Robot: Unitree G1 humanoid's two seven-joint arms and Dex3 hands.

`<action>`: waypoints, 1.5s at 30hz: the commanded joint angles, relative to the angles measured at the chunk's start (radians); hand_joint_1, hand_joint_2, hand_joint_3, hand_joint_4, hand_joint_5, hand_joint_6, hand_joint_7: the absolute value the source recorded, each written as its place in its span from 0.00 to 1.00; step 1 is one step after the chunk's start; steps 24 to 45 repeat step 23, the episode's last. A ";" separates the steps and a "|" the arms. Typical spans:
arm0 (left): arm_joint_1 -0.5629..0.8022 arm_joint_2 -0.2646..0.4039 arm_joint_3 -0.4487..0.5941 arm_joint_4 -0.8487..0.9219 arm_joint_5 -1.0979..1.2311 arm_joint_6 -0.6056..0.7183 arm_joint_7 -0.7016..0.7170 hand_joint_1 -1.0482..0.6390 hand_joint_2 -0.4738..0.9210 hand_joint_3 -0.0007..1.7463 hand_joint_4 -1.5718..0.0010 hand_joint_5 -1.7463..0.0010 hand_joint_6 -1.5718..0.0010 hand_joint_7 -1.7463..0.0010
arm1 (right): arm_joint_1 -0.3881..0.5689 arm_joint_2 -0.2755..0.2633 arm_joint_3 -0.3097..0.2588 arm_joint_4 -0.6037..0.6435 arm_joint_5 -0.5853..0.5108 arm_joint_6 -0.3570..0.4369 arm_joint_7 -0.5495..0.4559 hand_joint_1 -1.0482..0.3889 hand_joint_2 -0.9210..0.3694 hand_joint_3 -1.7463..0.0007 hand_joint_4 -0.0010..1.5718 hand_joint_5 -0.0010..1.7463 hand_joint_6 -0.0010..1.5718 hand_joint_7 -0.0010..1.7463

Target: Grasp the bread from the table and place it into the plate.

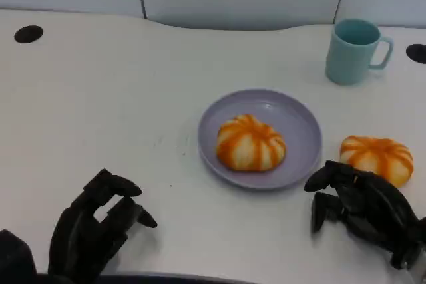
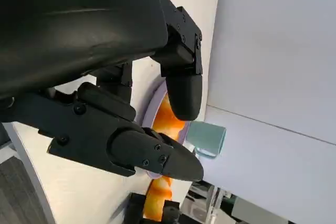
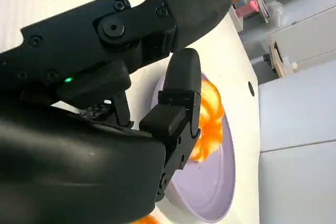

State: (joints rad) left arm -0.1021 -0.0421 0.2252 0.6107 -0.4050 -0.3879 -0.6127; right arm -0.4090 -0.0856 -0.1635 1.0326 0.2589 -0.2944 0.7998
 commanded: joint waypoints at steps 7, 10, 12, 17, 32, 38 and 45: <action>-0.022 0.023 0.041 0.025 -0.011 0.013 0.008 0.23 0.99 0.01 0.67 0.00 0.74 0.09 | 0.038 -0.013 0.008 -0.004 -0.021 0.012 -0.031 0.35 0.00 0.93 0.40 0.93 0.46 0.63; -0.022 0.023 0.044 0.025 -0.012 0.020 0.008 0.22 0.99 0.01 0.67 0.00 0.74 0.08 | 0.039 -0.013 0.007 0.002 -0.021 -0.001 -0.026 0.36 0.00 0.92 0.39 0.93 0.45 0.63; -0.024 0.023 0.046 0.031 -0.008 0.012 0.006 0.22 0.99 0.01 0.67 0.00 0.74 0.08 | 0.036 -0.012 0.007 0.007 -0.020 0.000 -0.026 0.36 0.00 0.92 0.39 0.93 0.45 0.63; -0.031 0.024 0.046 0.051 0.003 -0.014 0.006 0.22 1.00 0.02 0.68 0.00 0.75 0.08 | 0.028 -0.013 0.010 0.022 -0.026 0.000 -0.031 0.35 0.00 0.94 0.39 0.95 0.45 0.64; -0.027 0.024 0.045 0.039 -0.005 0.012 0.010 0.22 0.99 0.02 0.68 0.00 0.73 0.09 | 0.019 -0.010 -0.002 0.050 -0.012 -0.010 -0.008 0.35 0.00 0.94 0.40 0.95 0.46 0.63; -0.027 0.024 0.045 0.039 -0.005 0.012 0.010 0.22 0.99 0.02 0.68 0.00 0.73 0.09 | 0.019 -0.010 -0.002 0.050 -0.012 -0.010 -0.008 0.35 0.00 0.94 0.40 0.95 0.46 0.63; -0.027 0.024 0.045 0.039 -0.005 0.012 0.010 0.22 0.99 0.02 0.68 0.00 0.73 0.09 | 0.019 -0.010 -0.002 0.050 -0.012 -0.010 -0.008 0.35 0.00 0.94 0.40 0.95 0.46 0.63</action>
